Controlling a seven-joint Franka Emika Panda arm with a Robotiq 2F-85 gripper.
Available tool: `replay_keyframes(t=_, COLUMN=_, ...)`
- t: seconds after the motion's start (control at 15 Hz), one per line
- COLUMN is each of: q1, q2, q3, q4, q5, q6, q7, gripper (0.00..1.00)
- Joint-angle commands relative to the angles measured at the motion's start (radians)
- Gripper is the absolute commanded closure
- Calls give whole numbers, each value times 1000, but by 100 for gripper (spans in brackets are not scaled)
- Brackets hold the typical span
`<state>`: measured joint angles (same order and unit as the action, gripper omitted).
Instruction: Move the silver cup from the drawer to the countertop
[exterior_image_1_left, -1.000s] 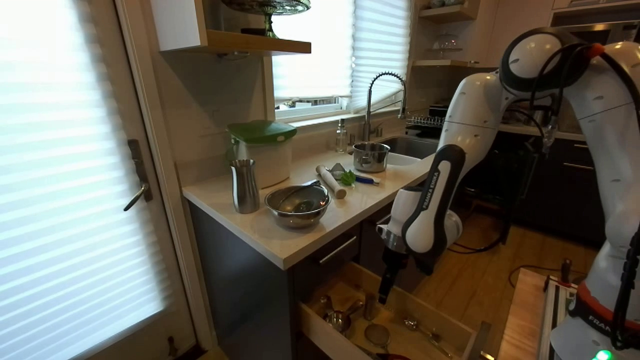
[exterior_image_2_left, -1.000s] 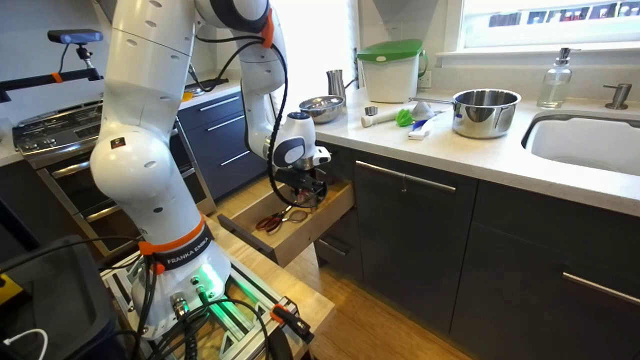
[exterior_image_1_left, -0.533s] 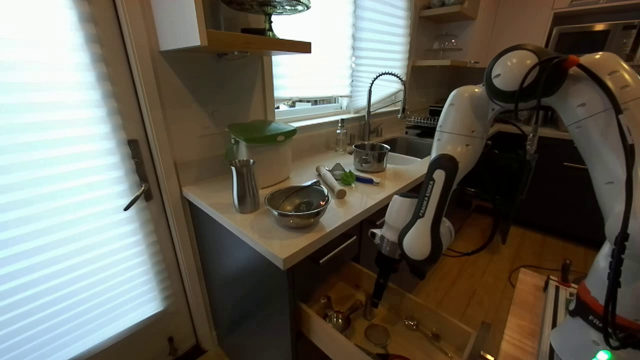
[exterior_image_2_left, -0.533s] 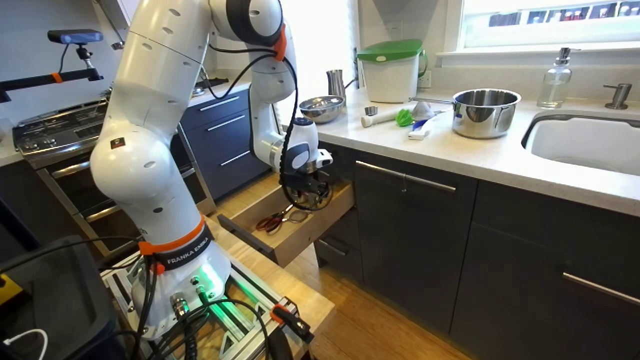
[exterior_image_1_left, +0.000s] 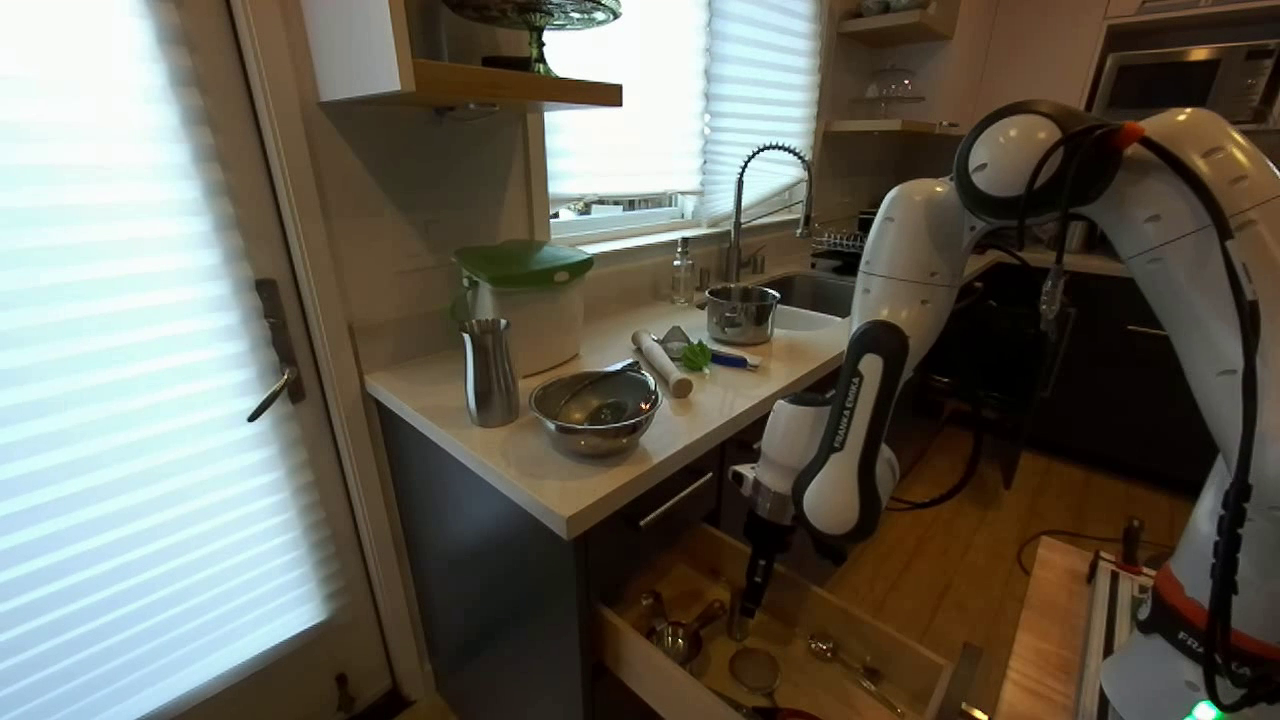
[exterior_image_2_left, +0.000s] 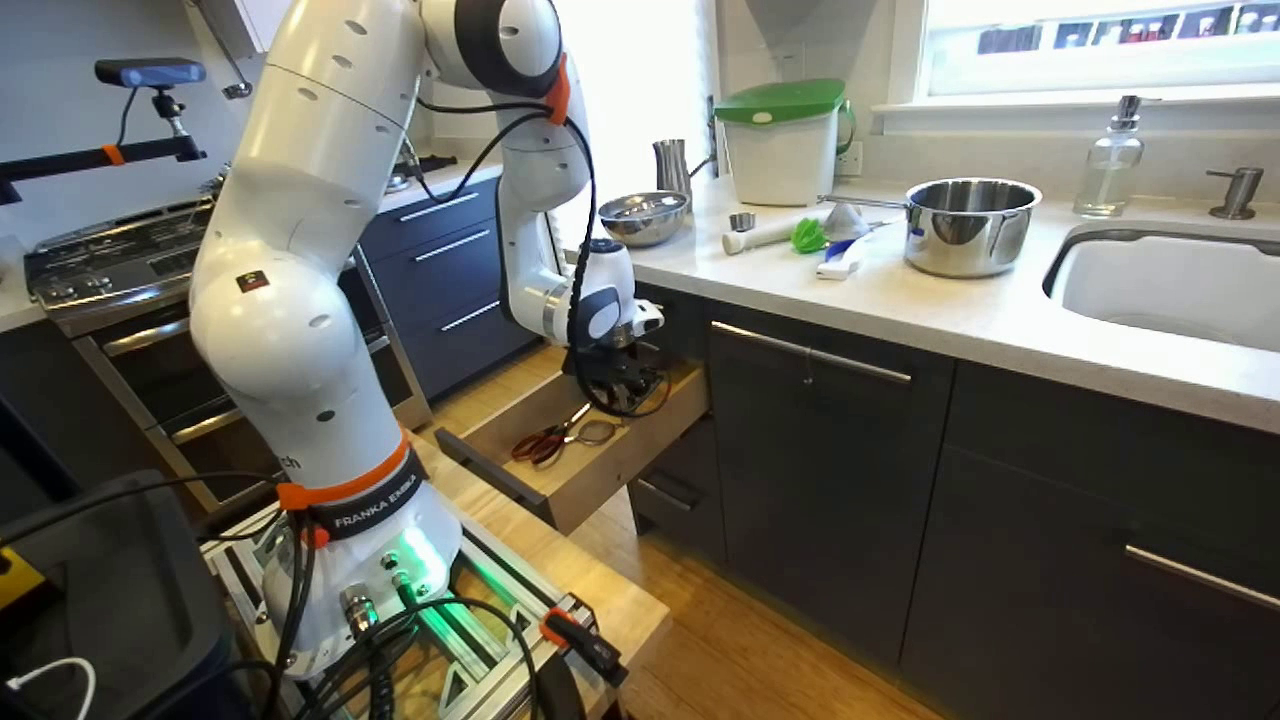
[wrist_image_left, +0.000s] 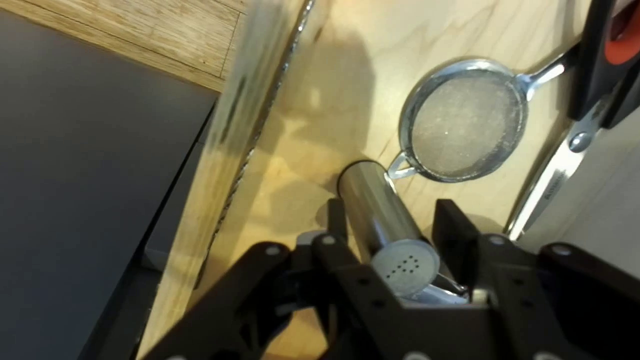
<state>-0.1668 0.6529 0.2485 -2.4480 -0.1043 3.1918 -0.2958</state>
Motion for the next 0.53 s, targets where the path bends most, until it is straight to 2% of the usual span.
replay_keyframes(t=0.0, q1=120, q2=4, q3=-104, q4=14, q5=-37, q6=10, q7=29, gripper=81)
replay_keyframes(t=0.07, q1=141, q2=5, q3=-118, q4=18, q5=-39, q6=7, q7=29, gripper=89)
replay_keyframes(t=0.13, q1=164, q2=10, q3=-132, q4=23, q5=-41, q6=4, q7=30, gripper=86)
replay_keyframes(t=0.2, q1=187, q2=7, q3=-147, q4=24, q5=-43, q6=-1, q7=30, gripper=92)
replay_keyframes(t=0.27, q1=208, q2=9, q3=-158, q4=28, q5=-45, q6=-14, q7=29, gripper=90)
replay_keyframes(t=0.33, q1=221, q2=2, q3=-165, q4=26, q5=-46, q6=-25, q7=29, gripper=66)
replay_keyframes(t=0.4, q1=257, q2=-6, q3=-188, q4=21, q5=-43, q6=-41, q7=38, gripper=66)
replay_keyframes(t=0.47, q1=296, q2=-24, q3=-215, q4=8, q5=-39, q6=-54, q7=51, gripper=61)
